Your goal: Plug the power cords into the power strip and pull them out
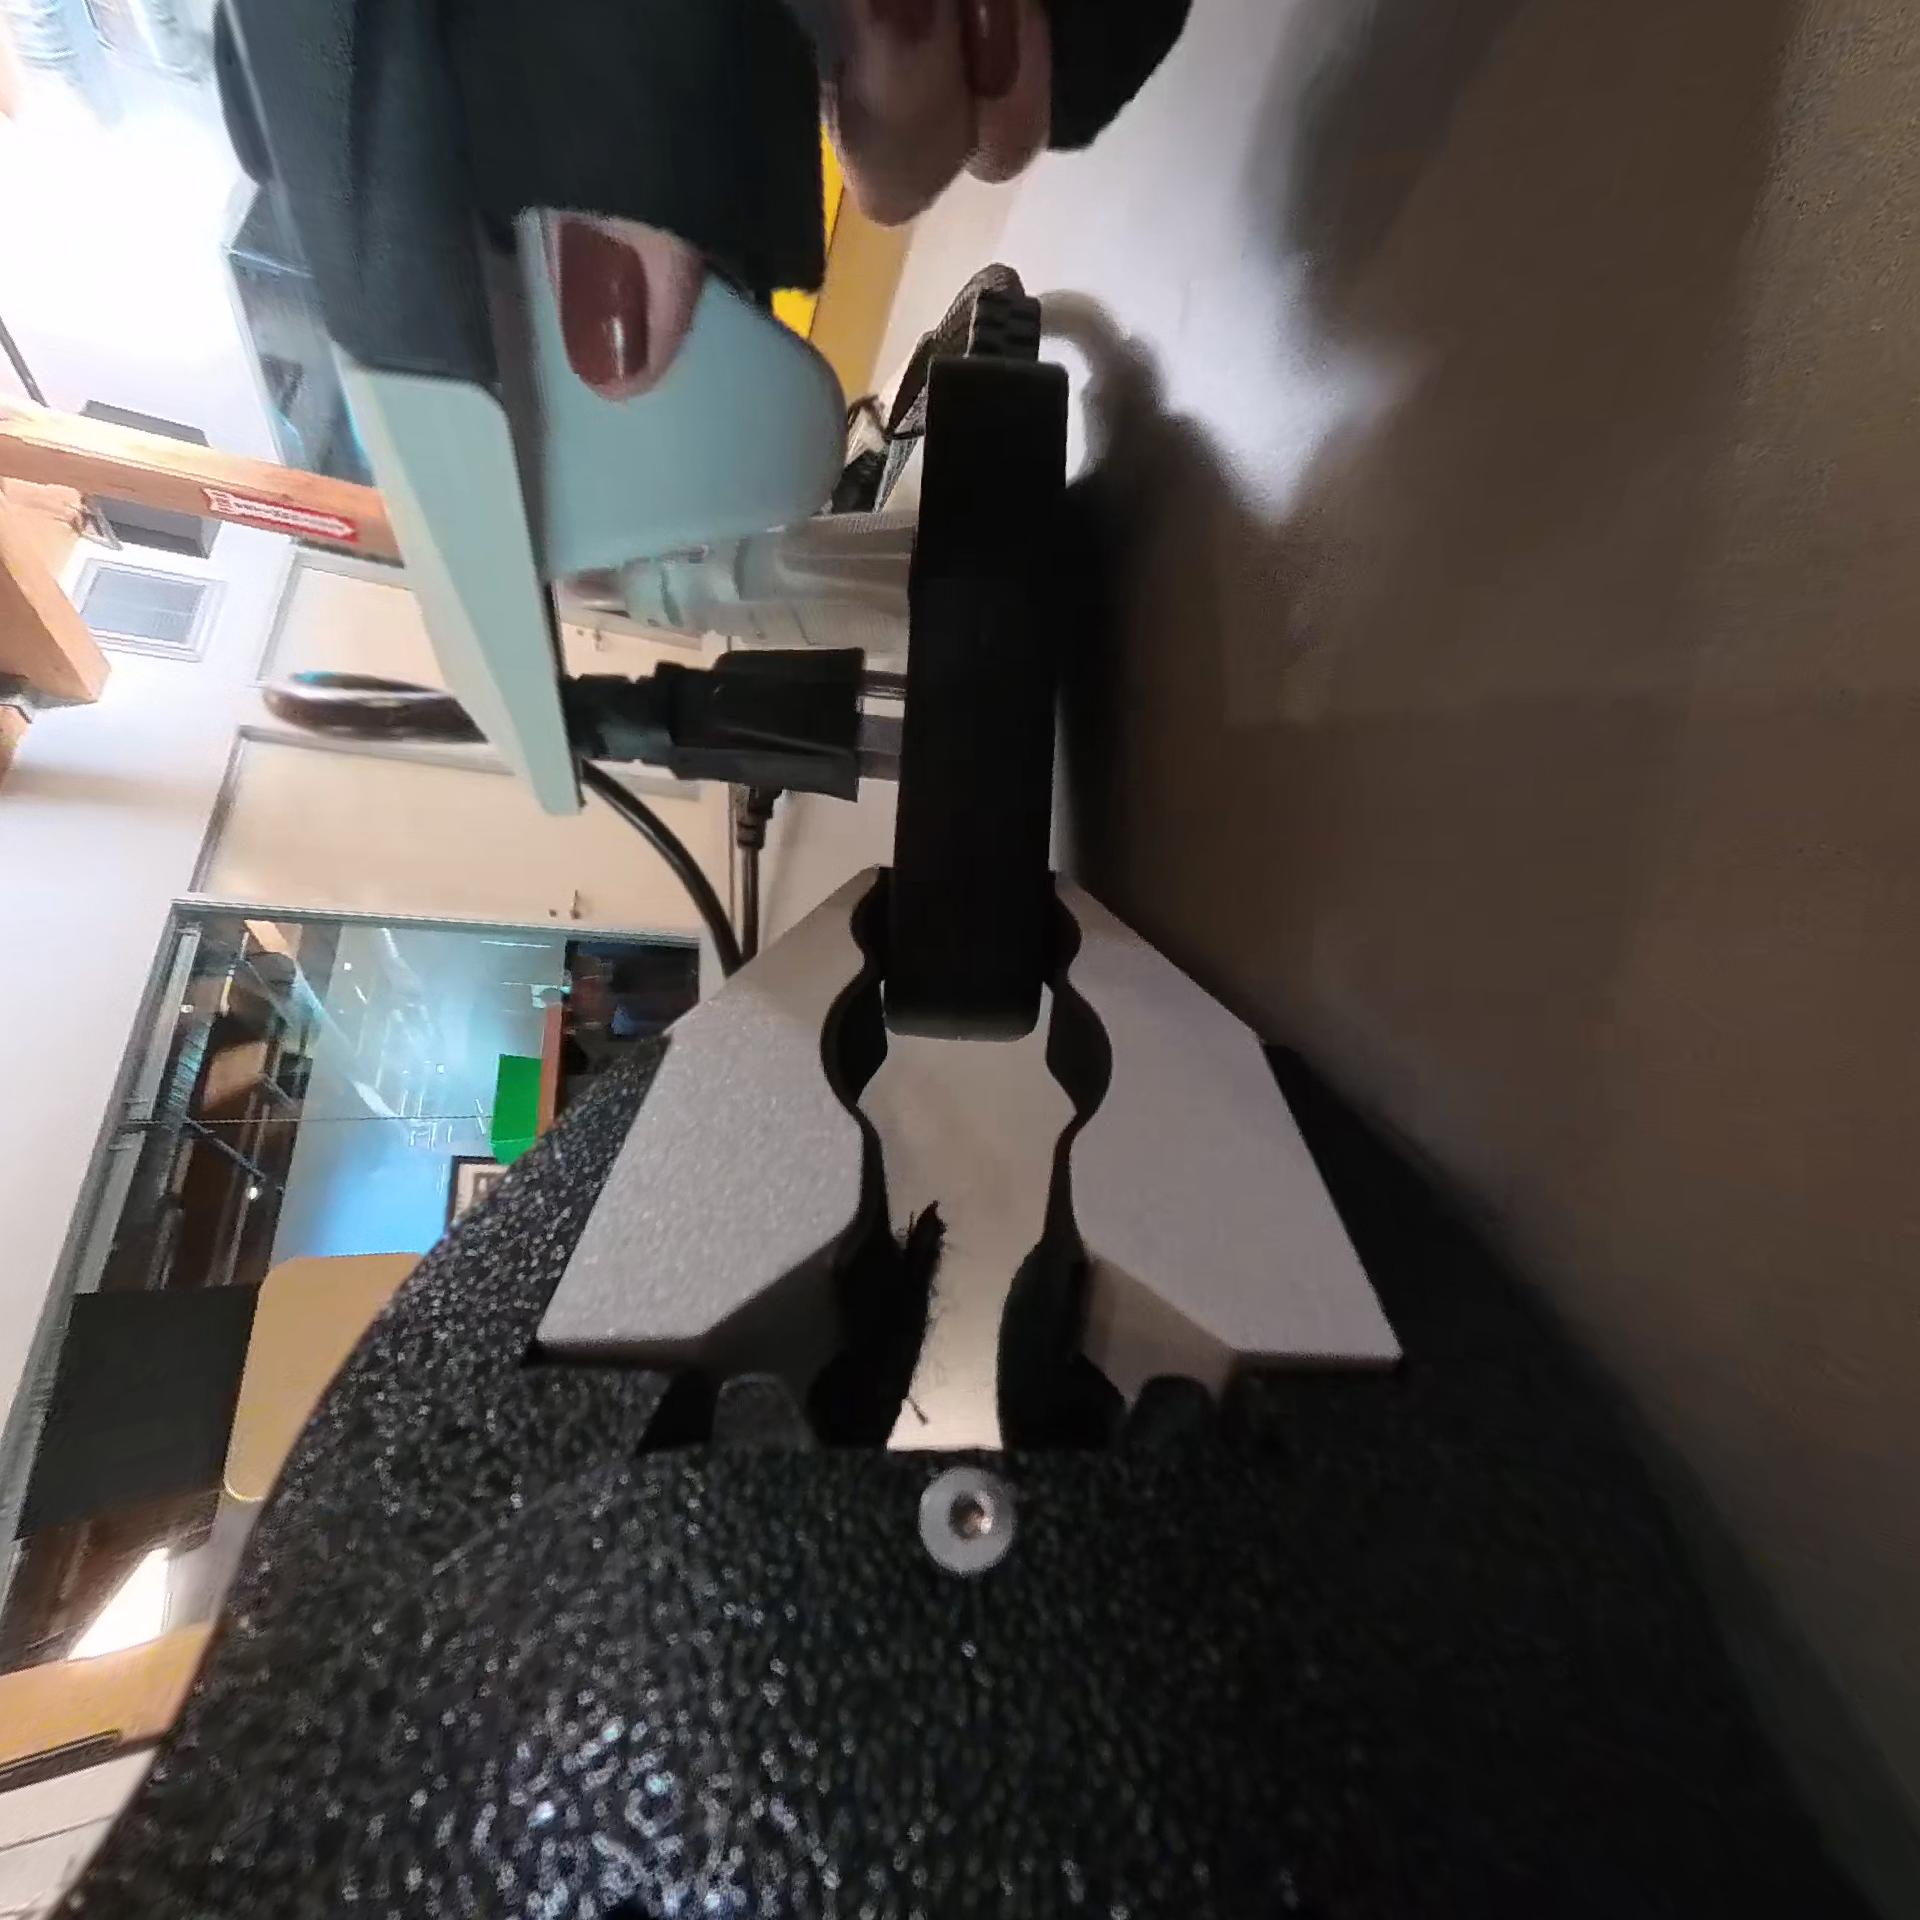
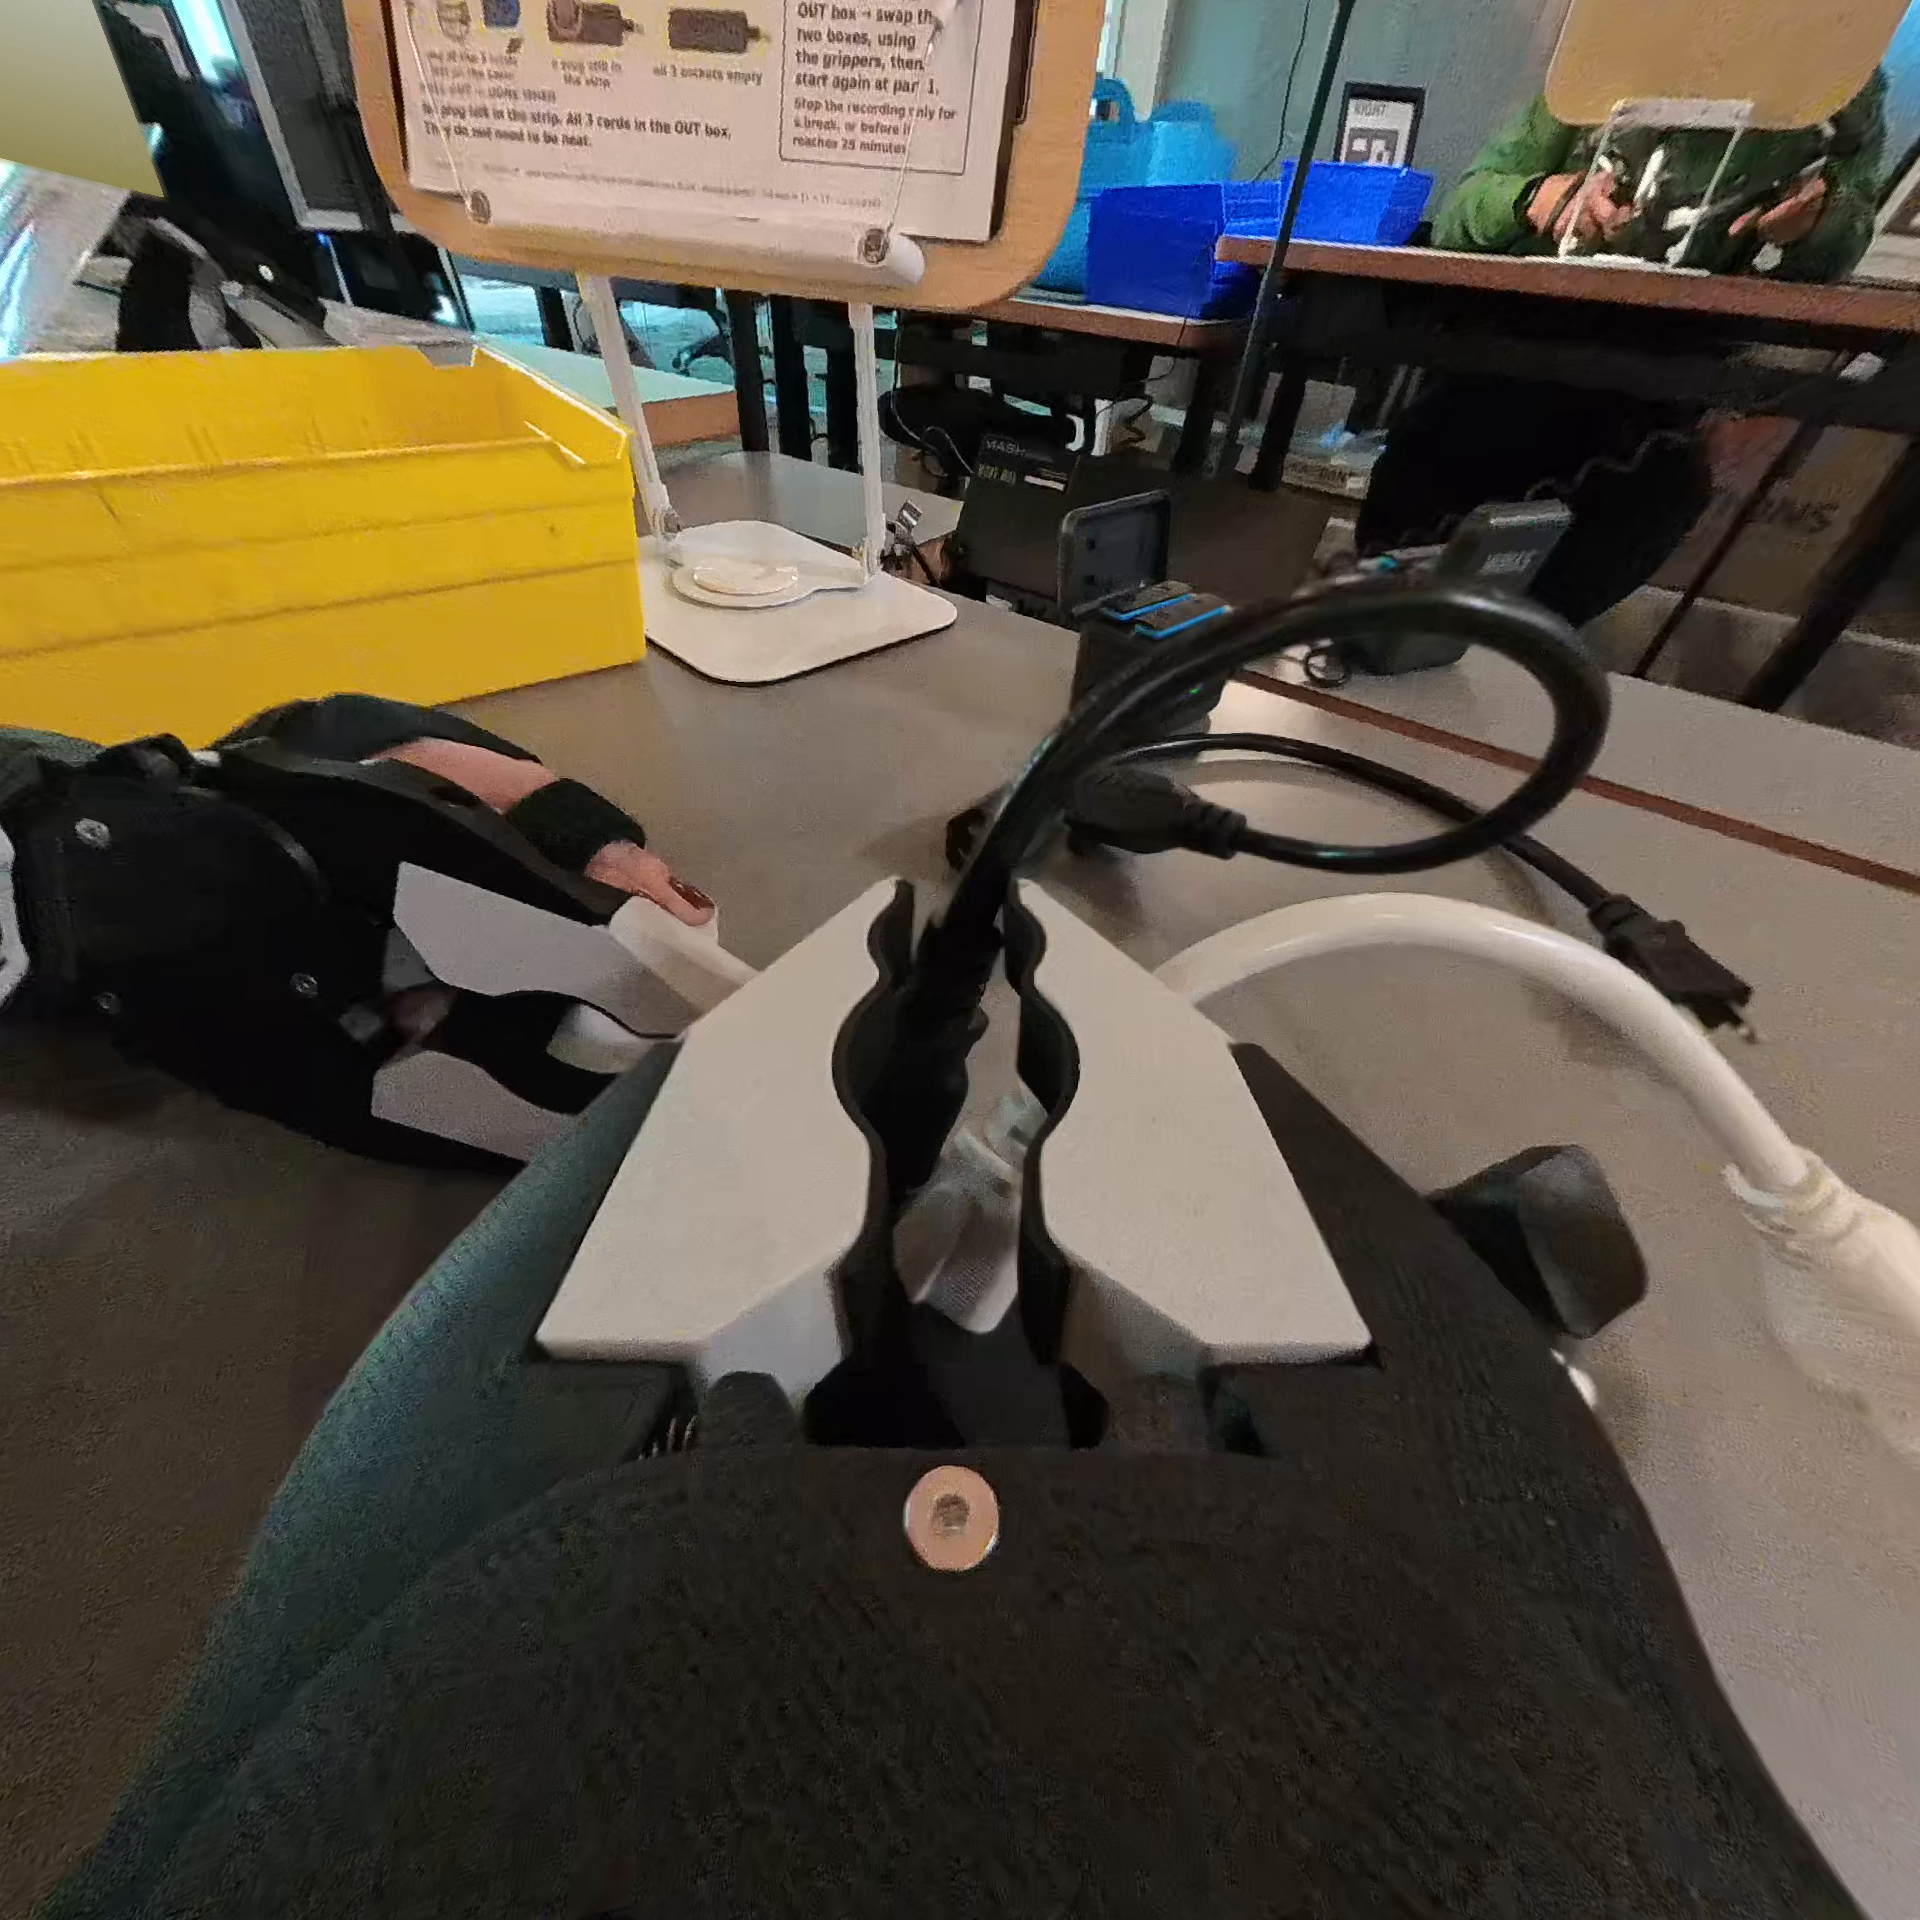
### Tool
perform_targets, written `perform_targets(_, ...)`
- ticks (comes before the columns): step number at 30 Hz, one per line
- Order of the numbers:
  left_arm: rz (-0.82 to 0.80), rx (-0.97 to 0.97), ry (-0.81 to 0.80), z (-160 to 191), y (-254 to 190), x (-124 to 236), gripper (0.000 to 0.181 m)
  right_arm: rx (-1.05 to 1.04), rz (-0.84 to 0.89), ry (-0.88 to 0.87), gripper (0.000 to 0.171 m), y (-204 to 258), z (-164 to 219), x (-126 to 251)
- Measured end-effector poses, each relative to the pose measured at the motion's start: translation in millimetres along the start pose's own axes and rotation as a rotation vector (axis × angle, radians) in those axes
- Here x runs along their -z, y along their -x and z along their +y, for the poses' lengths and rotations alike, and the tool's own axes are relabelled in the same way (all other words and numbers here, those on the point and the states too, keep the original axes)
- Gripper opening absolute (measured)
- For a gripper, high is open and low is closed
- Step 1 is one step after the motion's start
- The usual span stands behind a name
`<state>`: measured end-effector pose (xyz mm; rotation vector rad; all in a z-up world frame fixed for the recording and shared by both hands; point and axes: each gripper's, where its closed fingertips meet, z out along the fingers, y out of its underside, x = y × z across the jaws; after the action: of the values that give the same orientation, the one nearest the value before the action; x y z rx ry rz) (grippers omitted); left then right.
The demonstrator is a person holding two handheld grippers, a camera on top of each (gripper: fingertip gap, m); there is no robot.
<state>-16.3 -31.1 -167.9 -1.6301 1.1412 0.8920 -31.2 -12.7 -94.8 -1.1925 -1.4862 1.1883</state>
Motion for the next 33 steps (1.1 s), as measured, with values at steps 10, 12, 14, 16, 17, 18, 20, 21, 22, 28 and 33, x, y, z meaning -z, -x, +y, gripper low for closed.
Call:
perform_targets(10, 0.014, 0.019, -0.009, 1, 0, 1, 0.025, 0.566, 0.277, -0.287, 0.000, -9, -37, 60)
perform_targets(12, 0.015, 0.019, -0.012, 1, 1, 2, 0.025, 0.511, 0.262, -0.265, 0.000, -16, -35, 64)
perform_targets(14, 0.016, 0.018, -0.012, 0, 1, 2, 0.025, 0.556, 0.305, -0.256, 0.000, -23, -35, 67)
perform_targets(16, 0.017, 0.018, -0.012, 1, 1, 2, 0.025, 0.695, 0.385, -0.237, 0.000, -25, -39, 71)
perform_targets(17, 0.017, 0.018, -0.012, 0, 1, 2, 0.025, 0.781, 0.432, -0.214, 0.000, -25, -39, 71)
perform_targets(18, 0.017, 0.018, -0.013, 0, 1, 2, 0.025, 0.885, 0.485, -0.183, 0.000, -26, -38, 72)
perform_targets(20, 0.018, 0.019, -0.013, 0, 1, 2, 0.025, 1.104, 0.579, -0.115, 0.000, -25, -35, 70)
perform_targets(21, 0.019, 0.021, -0.013, 0, 1, 2, 0.025, 1.180, 0.613, -0.093, 0.000, -26, -33, 69)
perform_targets(22, 0.020, 0.021, -0.013, 0, 1, 2, 0.025, 1.243, 0.651, -0.093, 0.000, -25, -35, 69)
perform_targets(28, 0.021, 0.020, -0.013, 0, 0, 2, 0.025, 1.418, 0.759, -0.052, 0.000, -26, -36, 68)
perform_targets(33, 0.022, 0.019, -0.013, 0, 0, 2, 0.025, 1.455, 0.758, -0.023, 0.000, -24, -32, 64)
